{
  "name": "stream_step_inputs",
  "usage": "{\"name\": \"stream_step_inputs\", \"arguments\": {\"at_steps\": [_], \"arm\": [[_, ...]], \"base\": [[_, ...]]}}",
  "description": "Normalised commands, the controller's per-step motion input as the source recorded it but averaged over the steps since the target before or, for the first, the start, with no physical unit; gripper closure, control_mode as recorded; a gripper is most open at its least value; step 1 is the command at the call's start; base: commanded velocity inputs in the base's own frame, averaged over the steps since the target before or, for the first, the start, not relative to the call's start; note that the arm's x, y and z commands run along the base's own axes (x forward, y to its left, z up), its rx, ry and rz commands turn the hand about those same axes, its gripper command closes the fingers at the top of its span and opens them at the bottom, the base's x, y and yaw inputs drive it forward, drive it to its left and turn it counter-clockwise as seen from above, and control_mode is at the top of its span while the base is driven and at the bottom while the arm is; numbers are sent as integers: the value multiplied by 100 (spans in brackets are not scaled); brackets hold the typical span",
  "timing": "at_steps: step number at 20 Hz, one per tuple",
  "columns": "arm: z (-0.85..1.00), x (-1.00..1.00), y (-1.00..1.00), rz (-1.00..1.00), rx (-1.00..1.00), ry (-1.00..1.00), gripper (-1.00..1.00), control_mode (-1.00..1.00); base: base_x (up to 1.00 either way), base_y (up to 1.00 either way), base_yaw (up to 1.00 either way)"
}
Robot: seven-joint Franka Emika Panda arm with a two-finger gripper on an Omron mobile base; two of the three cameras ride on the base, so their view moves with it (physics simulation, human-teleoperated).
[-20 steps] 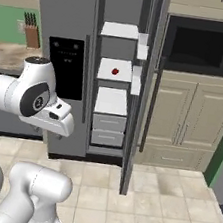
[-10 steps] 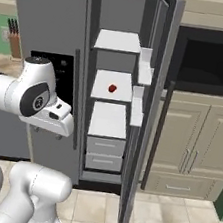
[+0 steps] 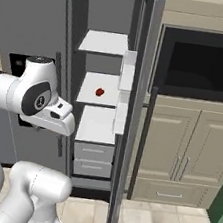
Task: Place the cold items (avocado and bell pepper) from the fridge in one tupperware on the dining counter. Place the warm items (kebab skewer and hot dog) in the stove area in another tupperware.
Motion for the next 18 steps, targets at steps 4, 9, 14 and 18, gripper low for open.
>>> {"name": "stream_step_inputs", "arguments": {"at_steps": [4, 9, 14, 18], "arm": [[0, 0, 0, 0, 0, 0, -100, 100], [0, 0, 0, 0, 0, 0, -100, 100], [0, 0, 0, 0, 0, 0, -100, 100], [0, 0, 0, 0, 0, 0, -100, 100]], "base": [[86, 19, 0], [84, 1, 0], [28, -16, 1], [6, -35, 0]]}}
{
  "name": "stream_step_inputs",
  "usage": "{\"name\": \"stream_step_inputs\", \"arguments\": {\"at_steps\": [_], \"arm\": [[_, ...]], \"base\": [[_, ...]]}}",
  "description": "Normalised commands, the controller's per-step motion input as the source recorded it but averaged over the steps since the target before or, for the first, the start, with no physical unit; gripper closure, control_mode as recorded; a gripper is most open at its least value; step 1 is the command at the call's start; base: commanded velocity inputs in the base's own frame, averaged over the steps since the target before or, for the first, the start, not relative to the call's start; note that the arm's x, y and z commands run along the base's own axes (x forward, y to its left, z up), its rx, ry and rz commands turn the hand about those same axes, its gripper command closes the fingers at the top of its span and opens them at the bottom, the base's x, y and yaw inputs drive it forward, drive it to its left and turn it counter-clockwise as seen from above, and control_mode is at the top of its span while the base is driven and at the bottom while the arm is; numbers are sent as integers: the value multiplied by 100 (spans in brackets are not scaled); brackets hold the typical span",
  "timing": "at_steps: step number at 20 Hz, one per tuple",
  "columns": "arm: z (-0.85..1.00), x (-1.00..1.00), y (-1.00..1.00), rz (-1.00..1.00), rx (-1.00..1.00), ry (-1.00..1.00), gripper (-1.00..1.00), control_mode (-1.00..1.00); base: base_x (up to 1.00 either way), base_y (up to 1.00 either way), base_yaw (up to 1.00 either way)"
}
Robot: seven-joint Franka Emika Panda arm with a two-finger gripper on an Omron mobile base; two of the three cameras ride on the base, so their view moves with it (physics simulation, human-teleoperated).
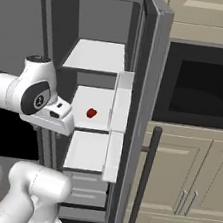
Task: Place the cold items (avocado and bell pepper) from the fridge in one tupperware on the dining counter. Place the warm items (kebab skewer and hot dog) in the stove area in another tupperware.
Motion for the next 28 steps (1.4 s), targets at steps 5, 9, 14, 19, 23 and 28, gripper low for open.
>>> {"name": "stream_step_inputs", "arguments": {"at_steps": [5, 9, 14, 19, 23, 28], "arm": [[0, 0, 0, 0, 0, 0, -100, 100], [0, 0, 0, 0, 0, 0, -100, 100], [0, 0, 0, 0, 0, 0, -100, 100], [-12, 11, -3, -3, 0, -23, -100, -100], [-15, 27, 0, -6, 0, -43, -100, -100], [-31, 85, 4, -3, 0, -34, -100, -100]], "base": [[33, -15, 1], [33, -17, 0], [22, -8, 0], [0, 0, 0], [0, 0, 0], [0, 0, 0]]}}
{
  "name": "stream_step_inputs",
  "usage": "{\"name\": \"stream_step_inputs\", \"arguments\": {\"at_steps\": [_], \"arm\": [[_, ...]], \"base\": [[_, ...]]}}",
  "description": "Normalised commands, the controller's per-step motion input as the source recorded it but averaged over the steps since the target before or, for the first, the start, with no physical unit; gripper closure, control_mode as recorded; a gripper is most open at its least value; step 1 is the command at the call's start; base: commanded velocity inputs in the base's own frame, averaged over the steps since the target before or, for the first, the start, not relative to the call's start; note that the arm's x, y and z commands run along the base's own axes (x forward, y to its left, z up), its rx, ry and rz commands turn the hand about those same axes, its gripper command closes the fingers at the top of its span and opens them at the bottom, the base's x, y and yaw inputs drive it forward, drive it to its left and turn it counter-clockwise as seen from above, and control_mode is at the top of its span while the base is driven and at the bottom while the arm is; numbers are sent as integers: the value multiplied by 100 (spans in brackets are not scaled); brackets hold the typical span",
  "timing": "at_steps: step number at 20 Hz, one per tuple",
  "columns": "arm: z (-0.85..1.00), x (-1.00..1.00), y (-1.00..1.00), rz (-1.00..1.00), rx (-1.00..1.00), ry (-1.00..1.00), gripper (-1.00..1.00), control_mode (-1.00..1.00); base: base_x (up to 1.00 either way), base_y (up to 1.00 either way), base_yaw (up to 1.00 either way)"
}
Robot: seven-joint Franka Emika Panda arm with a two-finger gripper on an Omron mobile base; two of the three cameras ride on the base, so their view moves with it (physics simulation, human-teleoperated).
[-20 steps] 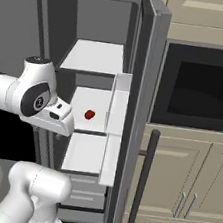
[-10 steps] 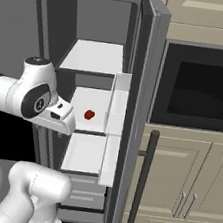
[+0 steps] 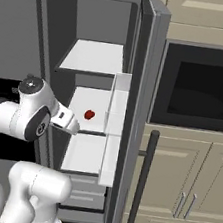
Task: Place the cold items (avocado and bell pepper) from the fridge in one tupperware on the dining counter. Place the warm items (kebab skewer and hot dog) in the stove area in another tupperware.
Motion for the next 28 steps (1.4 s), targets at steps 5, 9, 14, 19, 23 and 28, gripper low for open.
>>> {"name": "stream_step_inputs", "arguments": {"at_steps": [5, 9, 14, 19, 23, 28], "arm": [[-19, 100, 0, 1, 0, -11, -100, -100], [0, 99, 1, 1, 0, 0, -100, -100], [0, 100, 2, 0, 0, 2, -100, -100], [0, 87, 4, 0, 0, 4, -100, -100], [-7, 58, 16, 0, 0, 10, -100, -100], [-12, 57, 12, 13, 0, 2, -100, -100]], "base": [[0, 0, 0], [0, 0, 0], [0, 0, 0], [0, 0, 0], [0, 0, 0], [0, 0, 0]]}}
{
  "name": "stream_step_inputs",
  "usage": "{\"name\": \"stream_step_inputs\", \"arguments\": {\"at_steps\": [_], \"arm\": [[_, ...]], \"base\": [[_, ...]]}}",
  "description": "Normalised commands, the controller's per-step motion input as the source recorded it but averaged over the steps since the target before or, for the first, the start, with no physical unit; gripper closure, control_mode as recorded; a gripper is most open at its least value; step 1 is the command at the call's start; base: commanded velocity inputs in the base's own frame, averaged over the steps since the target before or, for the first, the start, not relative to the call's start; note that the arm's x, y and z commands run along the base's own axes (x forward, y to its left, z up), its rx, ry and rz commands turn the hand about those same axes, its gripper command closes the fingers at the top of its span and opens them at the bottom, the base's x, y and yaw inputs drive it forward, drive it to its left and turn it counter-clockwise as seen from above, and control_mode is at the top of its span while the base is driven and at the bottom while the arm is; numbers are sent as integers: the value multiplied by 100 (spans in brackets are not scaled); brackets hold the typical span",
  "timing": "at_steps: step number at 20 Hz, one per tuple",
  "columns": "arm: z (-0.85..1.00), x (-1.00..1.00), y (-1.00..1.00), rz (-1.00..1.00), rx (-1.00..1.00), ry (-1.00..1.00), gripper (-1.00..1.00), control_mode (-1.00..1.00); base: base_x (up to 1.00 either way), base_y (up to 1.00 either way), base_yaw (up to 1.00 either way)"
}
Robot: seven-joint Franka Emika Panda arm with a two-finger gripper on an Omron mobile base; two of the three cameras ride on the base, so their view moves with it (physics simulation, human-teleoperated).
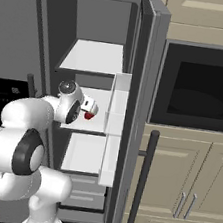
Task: Place the cold items (avocado and bell pepper) from the fridge in one tupperware on the dining counter. Place the warm items (kebab skewer and hot dog) in the stove area in another tupperware.
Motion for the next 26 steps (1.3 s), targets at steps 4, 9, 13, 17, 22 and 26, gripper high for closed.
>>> {"name": "stream_step_inputs", "arguments": {"at_steps": [4, 9, 13, 17, 22, 26], "arm": [[-36, 28, 0, 16, 0, 2, -100, -100], [-22, 33, 3, 3, 0, 14, -100, -100], [-18, 44, 3, 0, 0, 15, -100, -100], [-6, 29, 13, 0, 0, 0, -100, -100], [-22, 26, 10, 0, 0, 0, -100, -100], [-27, 44, 1, 0, 0, 0, -100, -100]], "base": [[0, 0, 0], [0, 0, 0], [0, 0, 0], [0, 0, 0], [0, 0, 0], [0, 0, 0]]}}
